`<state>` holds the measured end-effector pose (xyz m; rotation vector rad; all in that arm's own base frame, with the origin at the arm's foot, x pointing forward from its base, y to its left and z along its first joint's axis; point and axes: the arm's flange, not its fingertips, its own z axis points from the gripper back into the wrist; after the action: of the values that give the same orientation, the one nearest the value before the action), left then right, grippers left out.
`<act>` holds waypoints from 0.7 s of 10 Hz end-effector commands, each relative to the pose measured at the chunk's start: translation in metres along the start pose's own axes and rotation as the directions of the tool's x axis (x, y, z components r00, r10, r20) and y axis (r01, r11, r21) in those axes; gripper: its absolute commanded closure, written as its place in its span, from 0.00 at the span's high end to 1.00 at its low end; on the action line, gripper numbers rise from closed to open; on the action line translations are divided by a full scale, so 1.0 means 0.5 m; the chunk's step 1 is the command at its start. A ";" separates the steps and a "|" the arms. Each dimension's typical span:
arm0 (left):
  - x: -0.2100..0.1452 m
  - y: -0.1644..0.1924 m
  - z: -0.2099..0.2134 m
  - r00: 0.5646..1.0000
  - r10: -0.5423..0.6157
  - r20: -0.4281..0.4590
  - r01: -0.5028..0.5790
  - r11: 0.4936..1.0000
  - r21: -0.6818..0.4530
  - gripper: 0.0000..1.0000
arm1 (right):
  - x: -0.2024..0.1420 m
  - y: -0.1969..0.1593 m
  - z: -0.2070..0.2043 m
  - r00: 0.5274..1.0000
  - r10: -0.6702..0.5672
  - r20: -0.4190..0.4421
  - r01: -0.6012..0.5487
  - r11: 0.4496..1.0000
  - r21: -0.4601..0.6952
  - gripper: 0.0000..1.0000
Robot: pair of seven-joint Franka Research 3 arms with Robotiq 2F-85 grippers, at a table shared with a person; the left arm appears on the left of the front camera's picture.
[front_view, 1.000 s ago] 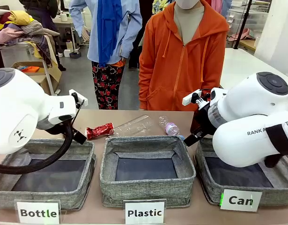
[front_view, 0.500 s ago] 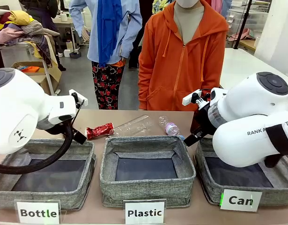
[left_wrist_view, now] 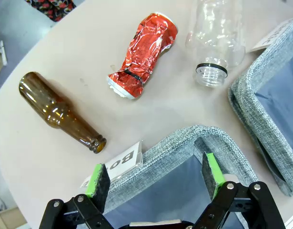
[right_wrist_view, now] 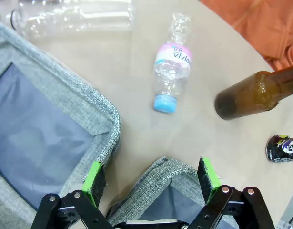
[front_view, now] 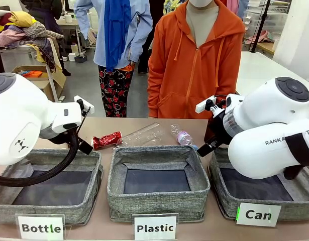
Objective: Sort the can waste into the basket.
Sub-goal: Pick up the can waste from the table and place it in the right Fabric basket.
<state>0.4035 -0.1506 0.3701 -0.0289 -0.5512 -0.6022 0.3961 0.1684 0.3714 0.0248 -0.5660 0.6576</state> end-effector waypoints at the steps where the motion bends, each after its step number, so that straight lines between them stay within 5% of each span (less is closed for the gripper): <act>1: 0.000 0.000 0.000 1.000 0.000 0.000 0.000 1.000 0.000 1.00 | 0.000 0.000 0.000 1.000 0.000 0.000 0.000 1.000 0.000 1.00; 3: 0.000 0.000 0.000 1.000 0.000 0.000 0.000 1.000 0.000 1.00 | 0.010 -0.007 0.034 1.000 0.019 0.013 -0.019 0.998 0.051 1.00; 4: 0.005 -0.002 0.054 0.999 -0.019 0.029 0.021 0.998 -0.067 1.00 | 0.023 -0.015 0.086 1.000 0.024 -0.009 -0.023 0.996 0.090 1.00; 5: 0.020 -0.005 0.127 0.993 0.099 0.062 -0.091 0.989 -0.118 1.00 | 0.043 -0.017 0.159 1.000 -0.030 0.005 0.029 0.994 0.107 1.00; 7: 0.038 -0.021 0.252 0.986 0.163 0.045 -0.144 0.948 -0.285 1.00 | 0.068 -0.016 0.279 0.988 -0.138 -0.065 0.151 0.937 0.314 1.00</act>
<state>0.3615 -0.1697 0.4577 -0.2876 -0.5527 -0.5433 0.3565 0.1694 0.4777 0.2403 -0.4884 0.6195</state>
